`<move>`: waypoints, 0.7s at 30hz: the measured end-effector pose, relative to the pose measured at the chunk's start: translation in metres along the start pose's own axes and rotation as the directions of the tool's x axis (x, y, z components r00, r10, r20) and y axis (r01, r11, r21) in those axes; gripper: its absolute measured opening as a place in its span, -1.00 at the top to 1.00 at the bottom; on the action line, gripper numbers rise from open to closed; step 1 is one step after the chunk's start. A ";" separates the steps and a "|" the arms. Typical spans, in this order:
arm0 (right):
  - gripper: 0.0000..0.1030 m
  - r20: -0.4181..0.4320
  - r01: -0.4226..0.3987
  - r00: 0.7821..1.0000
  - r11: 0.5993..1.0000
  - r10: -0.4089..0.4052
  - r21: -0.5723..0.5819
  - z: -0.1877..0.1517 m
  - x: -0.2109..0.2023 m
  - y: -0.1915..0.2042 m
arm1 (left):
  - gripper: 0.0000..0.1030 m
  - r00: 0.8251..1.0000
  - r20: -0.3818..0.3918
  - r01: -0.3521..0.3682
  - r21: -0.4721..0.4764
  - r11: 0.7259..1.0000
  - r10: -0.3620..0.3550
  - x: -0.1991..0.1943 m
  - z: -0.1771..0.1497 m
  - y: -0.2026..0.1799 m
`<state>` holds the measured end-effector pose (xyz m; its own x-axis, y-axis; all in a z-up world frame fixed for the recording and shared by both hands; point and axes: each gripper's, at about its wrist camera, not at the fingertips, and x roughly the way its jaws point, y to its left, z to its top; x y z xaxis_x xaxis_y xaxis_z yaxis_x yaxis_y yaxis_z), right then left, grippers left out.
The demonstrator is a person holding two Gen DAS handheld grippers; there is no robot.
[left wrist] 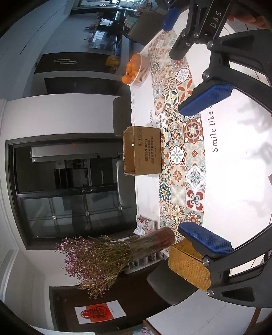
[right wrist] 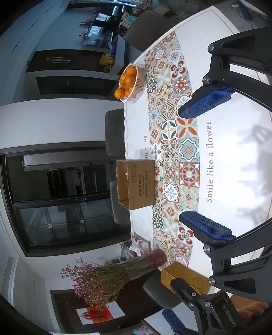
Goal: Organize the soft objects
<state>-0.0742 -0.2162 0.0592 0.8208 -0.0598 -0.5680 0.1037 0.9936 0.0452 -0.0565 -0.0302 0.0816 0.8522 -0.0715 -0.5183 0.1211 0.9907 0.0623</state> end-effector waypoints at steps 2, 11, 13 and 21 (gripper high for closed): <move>-0.78 0.008 0.002 1.000 1.000 -0.002 -0.002 0.000 -0.004 -0.001 | -1.00 1.000 0.004 -0.002 0.000 1.000 0.002 -0.003 -0.001 -0.001; -0.78 0.006 -0.009 1.000 1.000 0.009 -0.006 -0.003 -0.008 -0.001 | -1.00 1.000 0.005 -0.007 -0.007 1.000 0.007 -0.009 -0.004 -0.002; -0.78 0.004 -0.008 1.000 1.000 0.008 -0.007 -0.004 -0.007 -0.002 | -1.00 1.000 0.003 -0.007 -0.008 1.000 0.007 -0.010 -0.005 -0.003; -0.78 -0.001 -0.006 1.000 1.000 0.006 -0.013 -0.004 -0.005 -0.002 | -1.00 1.000 -0.005 -0.016 -0.013 1.000 0.016 -0.008 -0.007 -0.004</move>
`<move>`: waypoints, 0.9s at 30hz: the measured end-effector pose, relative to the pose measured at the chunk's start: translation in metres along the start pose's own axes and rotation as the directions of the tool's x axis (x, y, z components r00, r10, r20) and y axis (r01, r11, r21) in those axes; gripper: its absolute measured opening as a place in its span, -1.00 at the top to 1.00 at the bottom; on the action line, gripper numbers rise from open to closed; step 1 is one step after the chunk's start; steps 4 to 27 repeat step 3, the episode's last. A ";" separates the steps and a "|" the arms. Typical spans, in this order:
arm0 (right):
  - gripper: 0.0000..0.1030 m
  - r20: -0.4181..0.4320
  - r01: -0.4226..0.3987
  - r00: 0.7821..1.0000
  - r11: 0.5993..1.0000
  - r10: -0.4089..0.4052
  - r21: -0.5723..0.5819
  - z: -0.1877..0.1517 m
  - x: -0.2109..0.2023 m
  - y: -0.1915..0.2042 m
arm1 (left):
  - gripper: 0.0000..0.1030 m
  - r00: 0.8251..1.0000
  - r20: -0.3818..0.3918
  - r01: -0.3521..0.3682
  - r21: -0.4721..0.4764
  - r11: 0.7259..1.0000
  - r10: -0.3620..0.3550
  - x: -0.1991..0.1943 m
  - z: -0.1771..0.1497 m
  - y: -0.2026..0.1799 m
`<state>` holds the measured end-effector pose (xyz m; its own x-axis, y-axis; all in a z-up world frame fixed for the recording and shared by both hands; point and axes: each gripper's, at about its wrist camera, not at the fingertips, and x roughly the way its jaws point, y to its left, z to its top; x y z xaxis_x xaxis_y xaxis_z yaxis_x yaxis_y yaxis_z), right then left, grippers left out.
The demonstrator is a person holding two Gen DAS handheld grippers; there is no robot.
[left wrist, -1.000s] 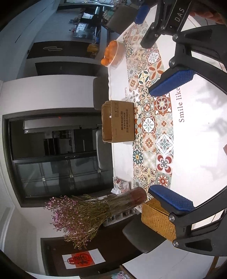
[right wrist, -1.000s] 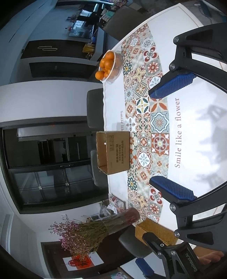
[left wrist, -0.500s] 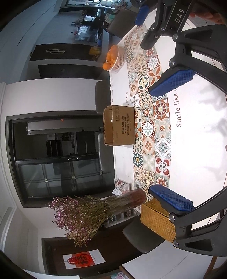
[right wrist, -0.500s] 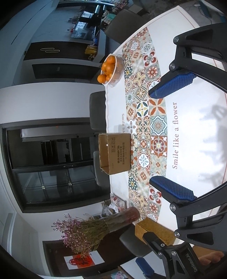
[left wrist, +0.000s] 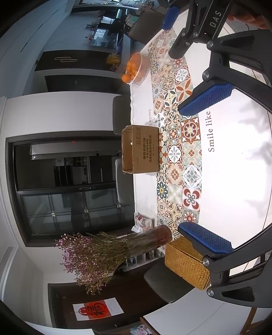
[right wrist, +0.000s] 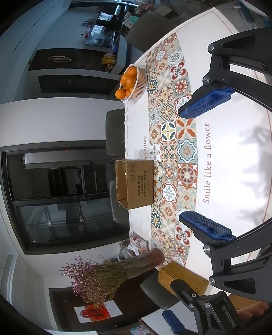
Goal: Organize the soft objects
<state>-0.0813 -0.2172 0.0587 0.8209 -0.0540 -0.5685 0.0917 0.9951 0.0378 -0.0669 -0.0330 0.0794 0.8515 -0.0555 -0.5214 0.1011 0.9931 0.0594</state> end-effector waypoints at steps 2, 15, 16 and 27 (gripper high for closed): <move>-0.78 -0.002 0.000 1.000 1.000 0.000 0.001 -0.001 0.000 -0.001 | -1.00 1.000 0.001 -0.003 0.000 1.000 0.003 0.000 0.000 0.000; -0.78 -0.002 0.001 1.000 1.000 -0.001 0.001 -0.001 0.001 -0.001 | -1.00 1.000 0.002 -0.006 0.002 1.000 0.006 0.000 0.000 0.000; -0.78 -0.002 0.001 1.000 1.000 -0.001 0.001 -0.001 0.001 -0.001 | -1.00 1.000 0.002 -0.006 0.002 1.000 0.006 0.000 0.000 0.000; -0.78 -0.002 0.001 1.000 1.000 -0.001 0.001 -0.001 0.001 -0.001 | -1.00 1.000 0.002 -0.006 0.002 1.000 0.006 0.000 0.000 0.000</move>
